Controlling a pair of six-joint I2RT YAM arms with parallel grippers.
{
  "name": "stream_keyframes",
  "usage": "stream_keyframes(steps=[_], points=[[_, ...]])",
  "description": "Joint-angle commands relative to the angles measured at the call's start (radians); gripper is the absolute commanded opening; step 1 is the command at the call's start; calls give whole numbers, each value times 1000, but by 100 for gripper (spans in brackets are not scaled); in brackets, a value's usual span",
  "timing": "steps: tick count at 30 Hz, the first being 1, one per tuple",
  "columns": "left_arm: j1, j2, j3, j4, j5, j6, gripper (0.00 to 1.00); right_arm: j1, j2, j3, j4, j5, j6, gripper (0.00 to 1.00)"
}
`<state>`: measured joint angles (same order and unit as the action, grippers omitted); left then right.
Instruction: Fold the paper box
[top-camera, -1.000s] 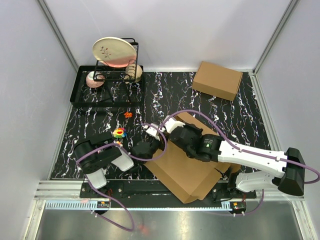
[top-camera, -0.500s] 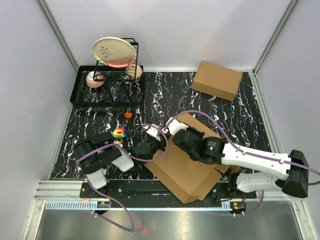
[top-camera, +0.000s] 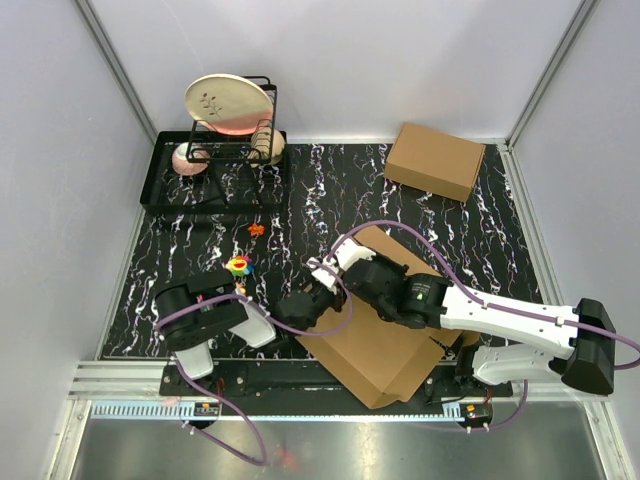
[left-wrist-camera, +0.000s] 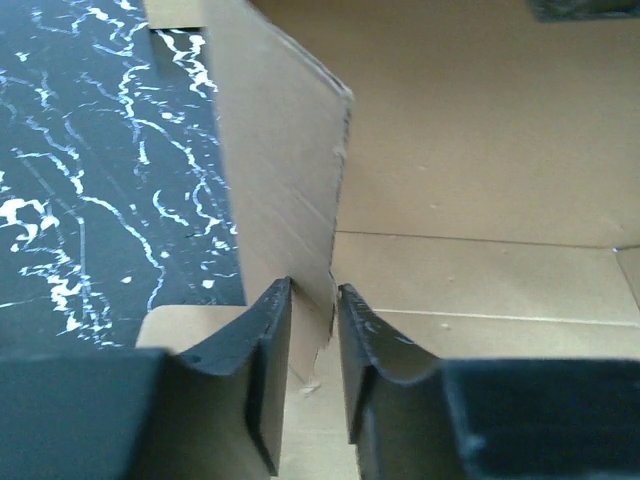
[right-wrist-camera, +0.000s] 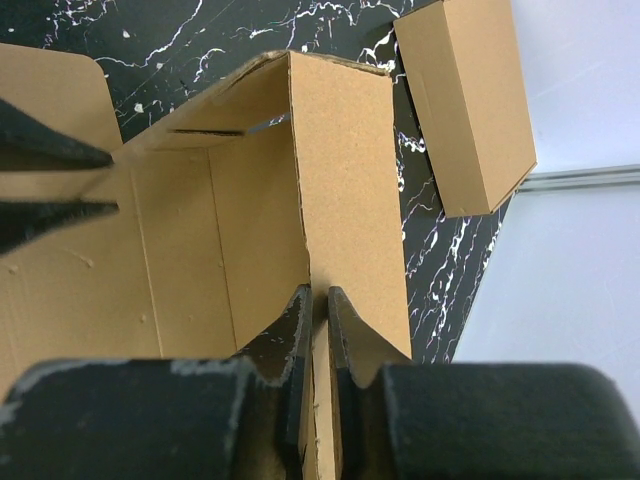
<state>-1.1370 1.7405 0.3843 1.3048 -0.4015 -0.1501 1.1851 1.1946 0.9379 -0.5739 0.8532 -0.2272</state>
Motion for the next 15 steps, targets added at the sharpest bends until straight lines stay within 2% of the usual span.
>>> stream_keyframes(steps=[1,2,5,12,15], points=[[-40,24,45,330,32,41,33,10,19,27,8,-22,42,8],[-43,24,48,333,35,43,44,10,17,29,6,-23,45,7],[-46,14,39,338,30,52,55,10,17,27,3,-23,48,6],[-46,-45,-36,360,0,72,59,10,17,27,3,-22,45,4],[-50,-117,-96,358,-3,89,59,11,14,27,2,-20,42,4]])
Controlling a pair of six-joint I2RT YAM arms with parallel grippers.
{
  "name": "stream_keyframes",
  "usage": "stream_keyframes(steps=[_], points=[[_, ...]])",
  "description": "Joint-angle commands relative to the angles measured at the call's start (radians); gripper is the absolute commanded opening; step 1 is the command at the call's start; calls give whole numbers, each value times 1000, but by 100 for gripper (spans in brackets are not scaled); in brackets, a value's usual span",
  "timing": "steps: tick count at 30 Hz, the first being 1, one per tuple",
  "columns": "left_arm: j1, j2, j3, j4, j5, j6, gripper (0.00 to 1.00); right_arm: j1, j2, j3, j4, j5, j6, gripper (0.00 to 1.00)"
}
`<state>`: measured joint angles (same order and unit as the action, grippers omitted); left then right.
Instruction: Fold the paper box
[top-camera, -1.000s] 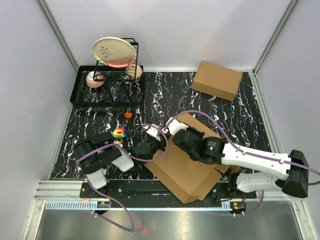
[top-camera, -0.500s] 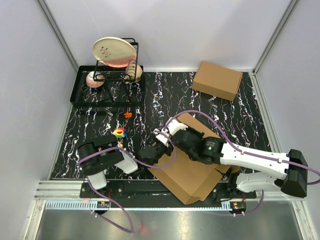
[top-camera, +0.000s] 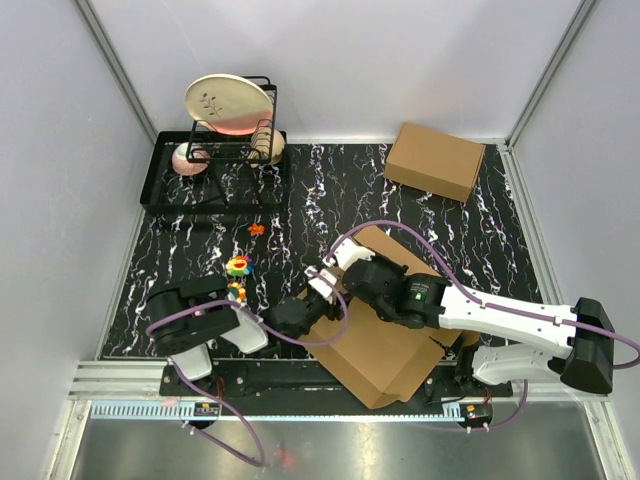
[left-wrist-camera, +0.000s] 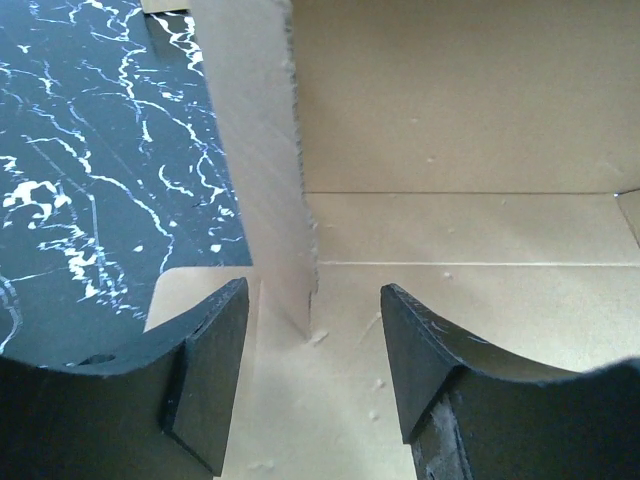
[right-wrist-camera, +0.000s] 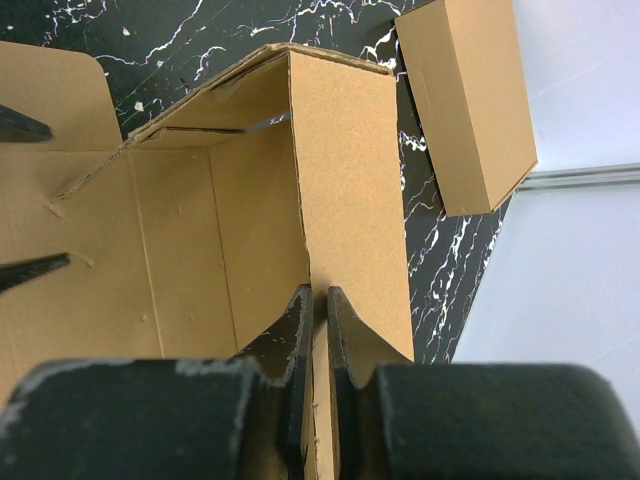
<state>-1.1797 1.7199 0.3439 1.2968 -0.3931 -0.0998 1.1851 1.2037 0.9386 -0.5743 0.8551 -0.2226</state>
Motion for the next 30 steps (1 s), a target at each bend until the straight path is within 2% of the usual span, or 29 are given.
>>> stream_keyframes(steps=[1,7,11,13,20,30], points=[[-11,-139,-89,366,-16,41,59,10,5,28,2,-22,37,4],[-26,-320,-207,368,-46,25,60,11,5,25,7,-22,37,3],[-23,-358,-207,369,-140,18,62,10,8,22,17,-24,37,3],[-12,-332,-180,369,-179,5,65,10,8,22,21,-27,35,2],[124,-195,-112,369,-104,-239,64,10,10,22,22,-31,31,0],[201,-36,21,369,65,-344,61,10,7,12,24,-36,35,0]])
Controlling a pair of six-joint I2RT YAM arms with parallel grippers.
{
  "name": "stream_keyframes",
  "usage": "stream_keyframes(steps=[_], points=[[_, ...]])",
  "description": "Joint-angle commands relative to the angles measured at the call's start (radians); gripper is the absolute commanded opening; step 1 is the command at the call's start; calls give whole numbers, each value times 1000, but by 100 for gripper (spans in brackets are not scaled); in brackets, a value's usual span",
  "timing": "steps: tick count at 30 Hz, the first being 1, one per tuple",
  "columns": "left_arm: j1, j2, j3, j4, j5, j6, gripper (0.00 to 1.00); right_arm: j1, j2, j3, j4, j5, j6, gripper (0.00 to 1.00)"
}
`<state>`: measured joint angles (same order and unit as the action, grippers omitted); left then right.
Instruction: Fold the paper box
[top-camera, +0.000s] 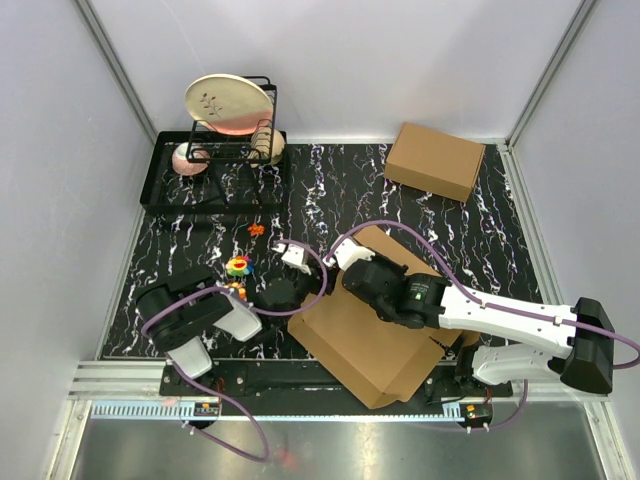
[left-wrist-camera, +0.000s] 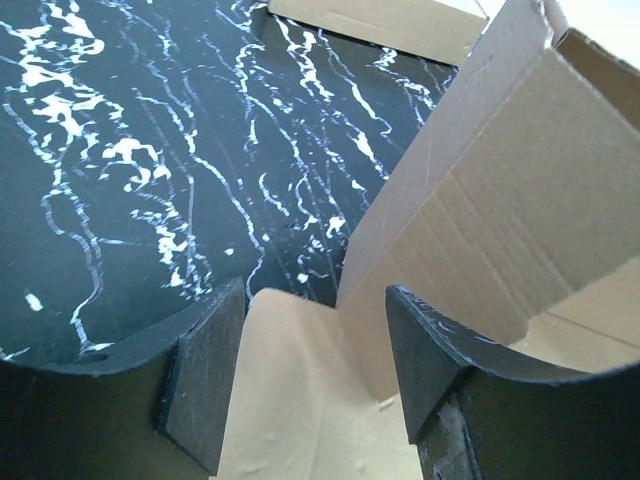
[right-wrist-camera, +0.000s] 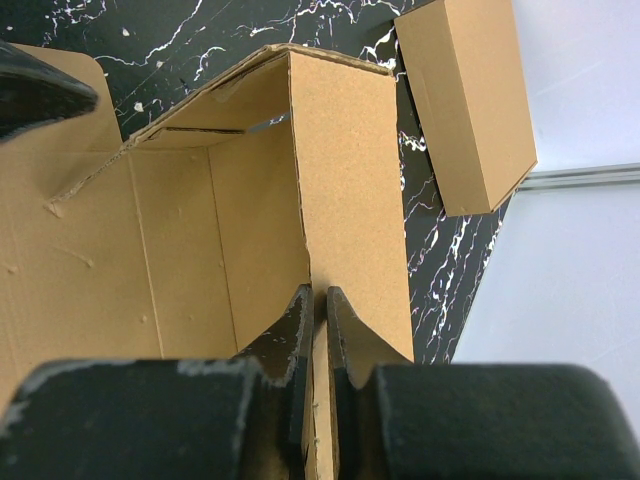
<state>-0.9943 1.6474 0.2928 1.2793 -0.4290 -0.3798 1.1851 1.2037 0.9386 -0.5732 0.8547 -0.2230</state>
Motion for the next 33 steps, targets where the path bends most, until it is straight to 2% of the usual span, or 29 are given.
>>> stream_keyframes(steps=[1,12,33], points=[[16,43,83,387,137,-62,61,11,8,15,21,-36,34,0],[14,121,151,387,200,-99,59,10,23,23,36,-49,27,0],[26,250,273,387,99,-67,64,10,25,-6,42,-80,50,0]])
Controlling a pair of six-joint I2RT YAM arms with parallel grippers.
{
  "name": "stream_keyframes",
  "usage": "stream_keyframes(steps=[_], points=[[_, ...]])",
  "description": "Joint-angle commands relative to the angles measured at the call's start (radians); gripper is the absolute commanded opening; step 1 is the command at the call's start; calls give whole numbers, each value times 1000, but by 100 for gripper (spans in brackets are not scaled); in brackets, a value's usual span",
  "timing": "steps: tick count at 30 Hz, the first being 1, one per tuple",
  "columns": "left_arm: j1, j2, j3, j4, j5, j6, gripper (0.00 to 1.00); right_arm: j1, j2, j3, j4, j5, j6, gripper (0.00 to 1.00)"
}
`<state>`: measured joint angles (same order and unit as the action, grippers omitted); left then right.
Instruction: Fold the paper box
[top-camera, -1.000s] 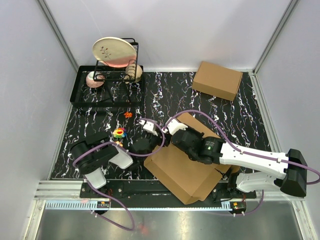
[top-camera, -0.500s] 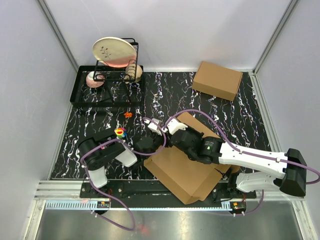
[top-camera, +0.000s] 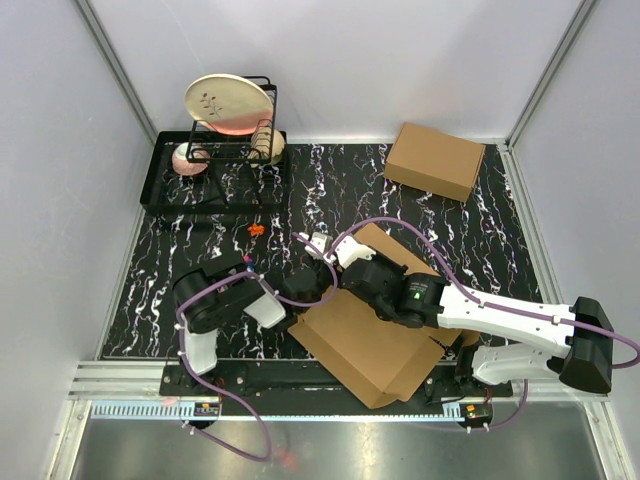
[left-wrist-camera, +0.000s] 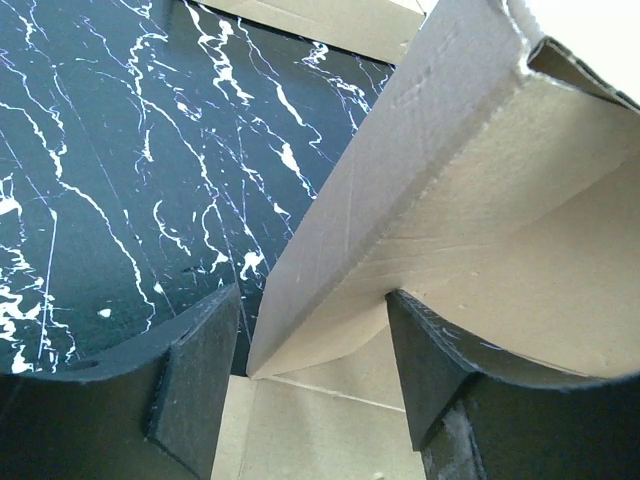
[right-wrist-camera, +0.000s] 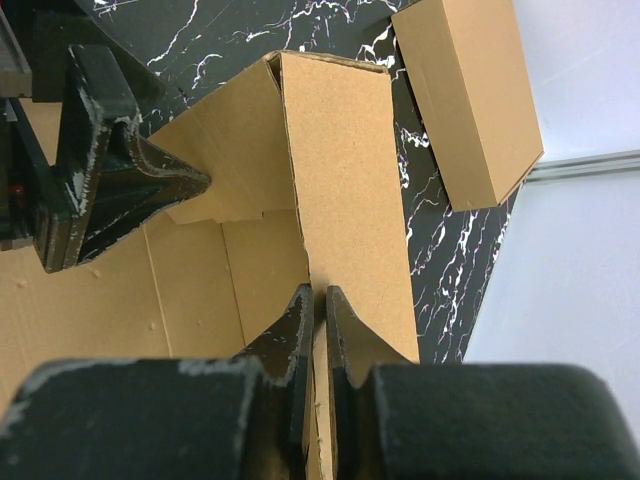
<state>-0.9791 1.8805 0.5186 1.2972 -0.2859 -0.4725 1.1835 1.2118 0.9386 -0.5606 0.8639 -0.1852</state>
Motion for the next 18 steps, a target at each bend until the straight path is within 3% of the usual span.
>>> stream_keyframes(steps=[1,12,18], points=[[13,19,50,369,-48,32,66,13,15,-9,30,-91,13,0],[17,26,66,340,-171,132,73,11,12,-23,27,-106,29,0],[14,-23,8,369,-171,188,76,11,12,-20,30,-105,26,0]])
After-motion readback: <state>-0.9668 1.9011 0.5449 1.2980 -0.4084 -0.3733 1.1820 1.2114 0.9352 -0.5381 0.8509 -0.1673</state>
